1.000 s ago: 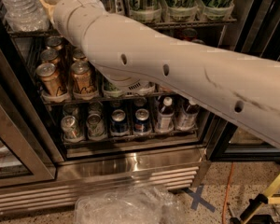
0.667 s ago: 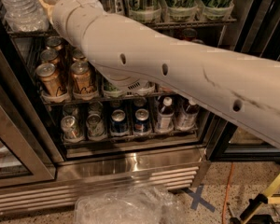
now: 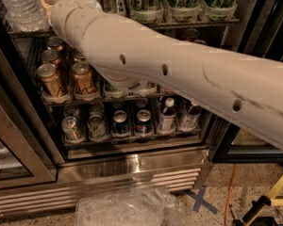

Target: Pick water bottle from top shelf of fridge

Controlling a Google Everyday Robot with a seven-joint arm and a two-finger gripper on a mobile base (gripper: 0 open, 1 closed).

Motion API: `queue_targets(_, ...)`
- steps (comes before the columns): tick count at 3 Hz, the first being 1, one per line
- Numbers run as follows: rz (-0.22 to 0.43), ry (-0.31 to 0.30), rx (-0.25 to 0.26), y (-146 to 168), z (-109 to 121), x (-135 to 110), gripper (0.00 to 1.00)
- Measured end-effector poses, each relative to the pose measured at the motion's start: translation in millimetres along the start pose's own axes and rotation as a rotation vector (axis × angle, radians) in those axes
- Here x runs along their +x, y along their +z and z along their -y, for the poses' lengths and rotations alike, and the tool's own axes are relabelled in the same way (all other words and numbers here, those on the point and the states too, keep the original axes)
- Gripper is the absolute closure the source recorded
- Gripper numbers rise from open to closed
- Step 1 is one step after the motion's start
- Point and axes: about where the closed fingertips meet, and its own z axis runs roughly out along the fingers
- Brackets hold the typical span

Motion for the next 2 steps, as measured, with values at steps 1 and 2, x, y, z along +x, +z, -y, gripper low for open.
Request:
queue_targets(1,0.02,-0.012,0.0,0.2,0.4,-8.5,1.0)
queue_targets(2,0.063,-0.032,0.008,-3.0,2.2,-26.5,1.0)
